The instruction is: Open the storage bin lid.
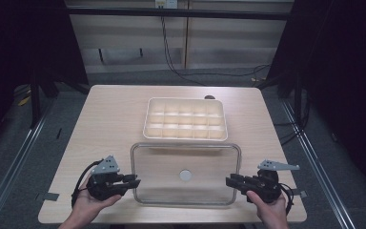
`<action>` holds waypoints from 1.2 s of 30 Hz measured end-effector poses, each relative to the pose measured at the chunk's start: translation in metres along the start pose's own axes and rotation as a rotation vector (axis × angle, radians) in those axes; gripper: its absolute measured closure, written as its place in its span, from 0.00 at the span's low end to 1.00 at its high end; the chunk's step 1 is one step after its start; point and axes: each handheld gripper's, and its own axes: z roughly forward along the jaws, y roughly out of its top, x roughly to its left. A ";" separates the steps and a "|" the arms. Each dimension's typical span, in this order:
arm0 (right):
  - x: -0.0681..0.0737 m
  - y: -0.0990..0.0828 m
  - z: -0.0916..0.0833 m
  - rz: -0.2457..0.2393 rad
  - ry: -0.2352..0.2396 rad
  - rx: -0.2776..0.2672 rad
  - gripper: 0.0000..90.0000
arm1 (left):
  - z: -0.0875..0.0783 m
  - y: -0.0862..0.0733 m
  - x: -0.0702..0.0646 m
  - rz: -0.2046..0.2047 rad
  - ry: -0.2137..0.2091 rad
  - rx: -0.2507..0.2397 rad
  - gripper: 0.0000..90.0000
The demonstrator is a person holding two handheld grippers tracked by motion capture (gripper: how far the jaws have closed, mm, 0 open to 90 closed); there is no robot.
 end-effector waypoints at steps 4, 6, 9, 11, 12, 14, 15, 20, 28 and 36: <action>-0.001 -0.005 0.002 0.013 0.006 0.010 0.74 | -0.001 -0.005 -0.003 -0.001 -0.014 0.000 0.82; -0.002 -0.007 0.003 0.021 0.008 0.016 0.73 | -0.001 -0.007 -0.004 0.000 -0.018 0.005 0.82; -0.003 -0.010 0.006 0.021 -0.002 0.038 0.73 | 0.002 -0.011 -0.005 -0.008 -0.032 0.008 0.81; -0.005 -0.012 0.007 0.032 -0.002 0.040 0.72 | 0.002 -0.011 -0.006 0.002 -0.026 0.009 0.81; -0.005 -0.012 0.007 0.032 -0.002 0.040 0.72 | 0.003 -0.011 -0.005 0.001 -0.028 0.007 0.81; -0.005 -0.012 0.009 0.019 -0.020 0.039 0.72 | 0.006 -0.011 -0.003 0.002 -0.017 0.011 0.79; -0.004 -0.012 0.010 0.014 -0.031 0.044 0.72 | 0.008 -0.010 -0.003 0.005 -0.007 0.017 0.78; -0.009 -0.013 0.015 0.021 -0.043 0.060 0.71 | 0.012 -0.009 0.001 0.009 0.007 0.030 0.75; -0.014 -0.008 0.029 0.015 -0.073 0.112 0.64 | 0.022 -0.008 0.013 -0.040 0.010 0.052 0.72; -0.016 -0.009 0.032 0.022 -0.088 0.101 0.62 | 0.025 -0.007 0.014 -0.025 0.028 0.051 0.71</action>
